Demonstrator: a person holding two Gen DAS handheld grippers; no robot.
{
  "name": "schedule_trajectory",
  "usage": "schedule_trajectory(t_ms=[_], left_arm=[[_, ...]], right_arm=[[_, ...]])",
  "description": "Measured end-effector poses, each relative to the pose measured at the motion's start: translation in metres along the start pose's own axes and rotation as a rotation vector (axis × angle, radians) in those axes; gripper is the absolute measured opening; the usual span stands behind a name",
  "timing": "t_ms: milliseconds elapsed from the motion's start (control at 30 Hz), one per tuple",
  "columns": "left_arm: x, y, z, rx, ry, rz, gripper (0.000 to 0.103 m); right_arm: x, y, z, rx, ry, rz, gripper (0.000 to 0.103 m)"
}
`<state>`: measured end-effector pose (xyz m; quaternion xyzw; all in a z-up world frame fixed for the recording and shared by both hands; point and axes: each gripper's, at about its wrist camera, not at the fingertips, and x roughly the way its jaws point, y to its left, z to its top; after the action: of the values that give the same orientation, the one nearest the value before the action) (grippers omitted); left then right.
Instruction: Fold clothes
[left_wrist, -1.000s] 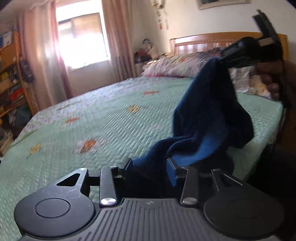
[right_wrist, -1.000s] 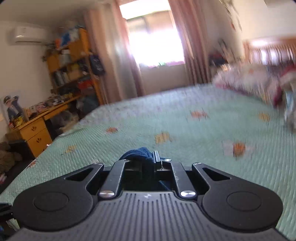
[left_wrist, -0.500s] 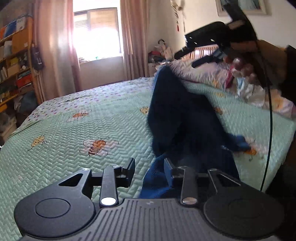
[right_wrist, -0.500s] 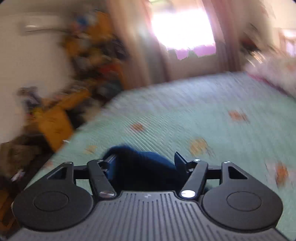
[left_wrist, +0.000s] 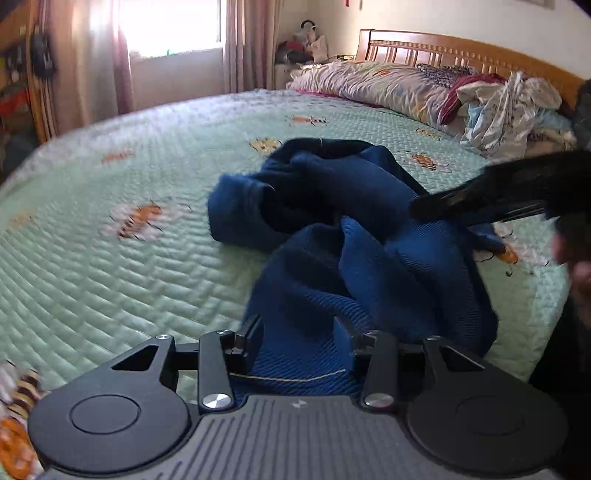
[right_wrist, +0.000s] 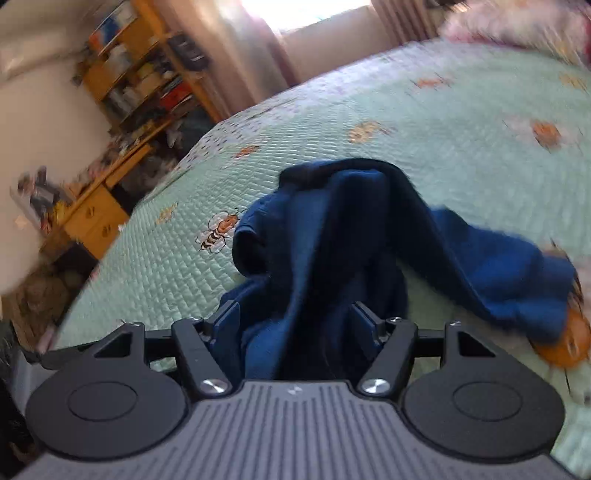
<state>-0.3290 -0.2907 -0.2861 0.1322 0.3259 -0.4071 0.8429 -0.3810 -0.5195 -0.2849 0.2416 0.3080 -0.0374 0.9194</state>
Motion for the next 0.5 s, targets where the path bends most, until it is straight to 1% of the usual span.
schedule_trajectory(t_ms=[33, 67, 100, 133, 167, 200, 267, 300, 333, 400, 433, 500], left_arm=[[0.005, 0.001, 0.000, -0.009, 0.007, -0.013, 0.046], [0.008, 0.001, 0.001, -0.013, 0.013, -0.021, 0.046], [0.012, 0.002, 0.002, -0.015, 0.019, -0.025, 0.050], [0.017, 0.003, 0.003, -0.017, 0.025, -0.027, 0.055], [0.021, 0.004, 0.004, -0.019, 0.033, -0.030, 0.058], [0.028, 0.005, 0.004, -0.025, 0.047, -0.034, 0.060], [0.040, 0.006, 0.002, -0.048, 0.081, -0.050, 0.056], [0.047, 0.005, -0.001, -0.058, 0.094, -0.067, 0.046], [0.049, 0.002, -0.004, -0.064, 0.088, -0.071, 0.033], [0.053, -0.002, -0.010, -0.077, 0.074, -0.078, 0.024], [0.054, -0.004, -0.012, -0.088, 0.064, -0.070, 0.016], [0.048, -0.007, -0.013, -0.114, 0.035, -0.061, 0.008]], right_arm=[[0.010, 0.001, 0.001, -0.004, 0.017, -0.014, 0.063], [0.019, -0.001, 0.002, 0.006, 0.037, -0.011, 0.056], [0.027, -0.003, 0.002, 0.020, 0.057, -0.001, 0.029], [0.031, -0.006, -0.001, 0.027, 0.067, -0.005, 0.013], [0.028, -0.009, -0.003, 0.030, 0.055, -0.009, 0.008], [0.023, -0.013, -0.005, 0.036, 0.034, -0.006, 0.007], [0.006, -0.021, -0.009, 0.052, -0.014, -0.006, 0.007], [-0.007, -0.026, -0.009, 0.067, -0.047, -0.013, 0.007], [-0.021, -0.032, -0.009, 0.086, -0.078, -0.022, 0.007], [-0.047, -0.048, -0.010, 0.129, -0.125, -0.032, 0.007], [-0.058, -0.053, -0.011, 0.138, -0.142, -0.040, 0.006], [-0.074, -0.058, -0.013, 0.134, -0.169, -0.063, 0.006]])
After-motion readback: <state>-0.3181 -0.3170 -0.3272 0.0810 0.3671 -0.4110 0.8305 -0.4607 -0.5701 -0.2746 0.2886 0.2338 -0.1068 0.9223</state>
